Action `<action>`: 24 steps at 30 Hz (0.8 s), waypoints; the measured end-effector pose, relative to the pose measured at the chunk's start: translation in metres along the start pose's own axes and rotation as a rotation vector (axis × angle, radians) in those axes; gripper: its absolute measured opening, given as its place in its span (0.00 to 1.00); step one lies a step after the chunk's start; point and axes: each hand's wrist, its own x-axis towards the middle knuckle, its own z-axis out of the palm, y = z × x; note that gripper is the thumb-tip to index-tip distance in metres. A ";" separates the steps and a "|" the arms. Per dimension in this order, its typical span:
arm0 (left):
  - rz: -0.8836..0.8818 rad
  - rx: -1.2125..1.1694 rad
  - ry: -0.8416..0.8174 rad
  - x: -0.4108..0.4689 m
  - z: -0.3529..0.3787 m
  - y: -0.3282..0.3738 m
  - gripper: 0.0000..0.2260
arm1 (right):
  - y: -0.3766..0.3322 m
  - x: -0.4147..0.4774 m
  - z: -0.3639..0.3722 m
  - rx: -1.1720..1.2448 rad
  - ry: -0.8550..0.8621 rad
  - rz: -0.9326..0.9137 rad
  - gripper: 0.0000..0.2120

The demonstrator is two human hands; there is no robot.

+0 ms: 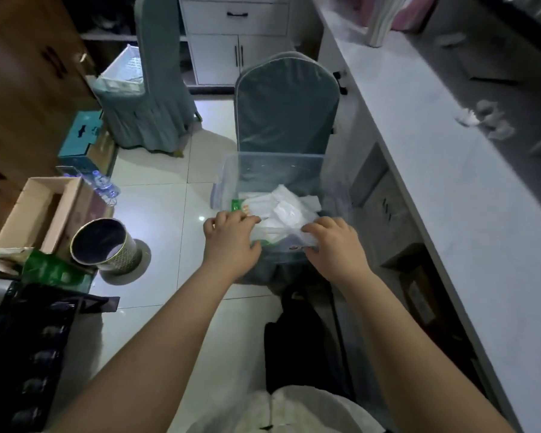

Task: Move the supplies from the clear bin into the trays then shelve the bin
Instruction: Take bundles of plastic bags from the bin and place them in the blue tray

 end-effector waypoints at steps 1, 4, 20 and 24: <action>-0.009 0.003 -0.004 0.020 0.006 -0.001 0.20 | 0.010 0.022 0.006 0.006 -0.017 -0.009 0.18; -0.050 0.013 -0.008 0.086 0.026 -0.001 0.21 | 0.043 0.092 0.022 0.034 -0.076 -0.035 0.18; -0.051 0.067 -0.456 0.288 0.169 0.006 0.25 | 0.193 0.287 0.147 0.272 -0.586 0.263 0.20; 0.003 0.056 -0.507 0.321 0.223 -0.006 0.24 | 0.209 0.287 0.204 0.329 -0.647 0.388 0.22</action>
